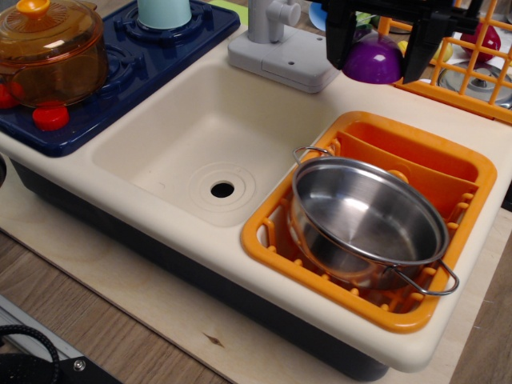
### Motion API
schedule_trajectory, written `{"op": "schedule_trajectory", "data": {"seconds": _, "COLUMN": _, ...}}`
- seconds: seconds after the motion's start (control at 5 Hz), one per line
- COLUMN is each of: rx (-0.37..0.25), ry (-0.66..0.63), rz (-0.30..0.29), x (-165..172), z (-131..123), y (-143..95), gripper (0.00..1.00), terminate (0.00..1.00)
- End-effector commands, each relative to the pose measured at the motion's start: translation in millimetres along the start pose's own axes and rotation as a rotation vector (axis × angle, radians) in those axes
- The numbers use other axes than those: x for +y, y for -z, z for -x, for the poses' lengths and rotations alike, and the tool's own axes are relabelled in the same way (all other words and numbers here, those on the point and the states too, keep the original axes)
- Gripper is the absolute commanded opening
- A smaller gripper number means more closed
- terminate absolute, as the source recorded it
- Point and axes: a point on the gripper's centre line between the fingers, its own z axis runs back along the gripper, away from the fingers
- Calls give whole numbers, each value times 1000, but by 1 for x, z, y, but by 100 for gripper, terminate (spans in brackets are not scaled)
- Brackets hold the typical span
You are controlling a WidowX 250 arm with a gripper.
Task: Put eggplant into pan
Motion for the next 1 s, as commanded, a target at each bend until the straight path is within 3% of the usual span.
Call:
{"op": "schedule_trajectory", "data": {"seconds": 0.0, "rx": -29, "ry": -87, "rz": 30, "x": -13, "z": 42, "y": -21, "gripper": 0, "terminate": 0}}
{"op": "schedule_trajectory", "data": {"seconds": 0.2, "rx": -8, "ry": -84, "rz": 85, "x": -18, "z": 64, "y": -14, "gripper": 100, "terminate": 0}}
{"op": "schedule_trajectory", "data": {"seconds": 0.4, "rx": -43, "ry": -79, "rz": 128, "x": -20, "z": 75, "y": -9, "gripper": 100, "terminate": 0}}
{"op": "schedule_trajectory", "data": {"seconds": 0.6, "rx": -43, "ry": -79, "rz": 128, "x": -20, "z": 75, "y": -9, "gripper": 100, "terminate": 0}}
{"op": "schedule_trajectory", "data": {"seconds": 0.8, "rx": -43, "ry": -79, "rz": 128, "x": -20, "z": 75, "y": -9, "gripper": 100, "terminate": 100}}
